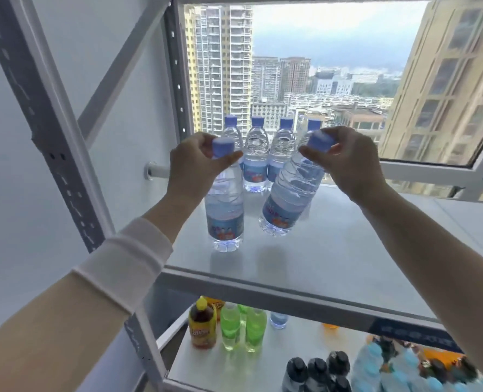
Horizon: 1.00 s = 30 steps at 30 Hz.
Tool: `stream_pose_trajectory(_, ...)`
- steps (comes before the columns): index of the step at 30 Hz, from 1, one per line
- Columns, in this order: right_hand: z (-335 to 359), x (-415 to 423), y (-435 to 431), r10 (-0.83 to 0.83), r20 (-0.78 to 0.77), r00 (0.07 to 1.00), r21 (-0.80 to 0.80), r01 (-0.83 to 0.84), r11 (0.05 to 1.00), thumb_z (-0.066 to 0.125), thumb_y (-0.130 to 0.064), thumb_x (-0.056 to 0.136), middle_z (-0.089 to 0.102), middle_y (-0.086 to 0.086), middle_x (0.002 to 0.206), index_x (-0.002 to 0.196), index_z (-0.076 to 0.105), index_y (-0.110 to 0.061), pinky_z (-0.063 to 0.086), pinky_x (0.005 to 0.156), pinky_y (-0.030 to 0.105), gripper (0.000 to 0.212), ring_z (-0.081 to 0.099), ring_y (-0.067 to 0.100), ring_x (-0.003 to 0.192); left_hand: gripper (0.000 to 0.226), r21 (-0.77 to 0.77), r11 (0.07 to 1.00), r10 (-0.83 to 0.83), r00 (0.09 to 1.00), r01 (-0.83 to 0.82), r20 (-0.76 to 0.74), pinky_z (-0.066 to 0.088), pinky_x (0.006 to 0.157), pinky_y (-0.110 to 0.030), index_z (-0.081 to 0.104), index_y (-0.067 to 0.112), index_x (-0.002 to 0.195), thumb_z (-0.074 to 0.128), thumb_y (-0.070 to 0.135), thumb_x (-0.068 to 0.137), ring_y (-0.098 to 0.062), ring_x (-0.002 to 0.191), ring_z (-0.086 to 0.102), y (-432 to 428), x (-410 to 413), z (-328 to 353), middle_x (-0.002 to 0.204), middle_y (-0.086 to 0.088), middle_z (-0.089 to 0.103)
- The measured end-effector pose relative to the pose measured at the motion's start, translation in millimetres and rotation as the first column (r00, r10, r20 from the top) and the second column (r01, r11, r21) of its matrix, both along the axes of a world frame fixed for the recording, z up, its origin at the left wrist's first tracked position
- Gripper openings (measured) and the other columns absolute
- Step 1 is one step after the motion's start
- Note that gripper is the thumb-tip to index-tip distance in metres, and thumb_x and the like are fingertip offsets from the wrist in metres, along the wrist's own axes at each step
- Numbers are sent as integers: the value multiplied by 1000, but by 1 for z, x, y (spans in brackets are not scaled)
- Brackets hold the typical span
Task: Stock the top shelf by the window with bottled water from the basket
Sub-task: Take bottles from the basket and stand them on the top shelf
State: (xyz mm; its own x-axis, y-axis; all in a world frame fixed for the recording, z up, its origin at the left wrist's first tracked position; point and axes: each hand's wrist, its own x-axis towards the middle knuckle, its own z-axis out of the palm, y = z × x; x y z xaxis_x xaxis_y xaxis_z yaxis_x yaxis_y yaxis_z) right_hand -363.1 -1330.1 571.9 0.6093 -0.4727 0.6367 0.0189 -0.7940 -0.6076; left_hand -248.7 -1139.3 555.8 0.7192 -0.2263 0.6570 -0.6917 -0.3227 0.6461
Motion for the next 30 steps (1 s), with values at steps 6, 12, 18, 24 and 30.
stream_pose_trajectory(6, 5, 76, -11, 18, -108, 994, -44, -22, 999, 76, -34, 70, 58, 2, 81, 114, 62, -5, 35, 58, 1, 54, 55, 15, 72, 48, -5, 998, -64, 998, 64, -25, 45, 70, -14, 63, 4, 100, 77, 38, 68, -14, 79, 59, -30, 73, -4, 95, -4, 69)
stream_pose_trajectory(12, -5, 130, -23, 45, -132, 990, -63, -54, 997, 78, -35, 66, 68, 9, 96, 116, 61, -7, 43, 65, 4, 60, 59, 14, 73, 50, -13, 993, -115, 992, 115, -43, 52, 77, -28, 63, 6, 97, 77, 42, 66, -14, 77, 59, -55, 124, -16, 92, -6, 69)
stream_pose_trajectory(18, -10, 163, -31, 84, -117, 990, 42, -80, 996, 81, -30, 64, 68, 10, 97, 113, 63, -8, 50, 75, 23, 57, 58, 16, 74, 52, -26, 994, -111, 993, 110, -42, 47, 71, -25, 63, 9, 95, 77, 48, 63, -12, 73, 55, -73, 152, -19, 82, 5, 61)
stream_pose_trajectory(24, -11, 177, -32, 163, -111, 980, 129, -149, 980, 81, -23, 65, 66, 6, 100, 113, 61, -8, 50, 73, 14, 54, 59, 8, 73, 50, -31, 994, -107, 994, 106, -26, 41, 63, -18, 62, 10, 92, 77, 49, 64, -10, 70, 52, -78, 162, -21, 80, 7, 59)
stream_pose_trajectory(30, -13, 180, -40, 233, -110, 966, 196, -208, 958, 78, -13, 69, 63, 0, 96, 116, 59, -4, 46, 64, 4, 52, 56, -16, 58, 49, -44, 991, -124, 992, 123, -13, 44, 65, -21, 62, 11, 91, 76, 49, 64, -11, 68, 53, -81, 166, -23, 79, 7, 59)
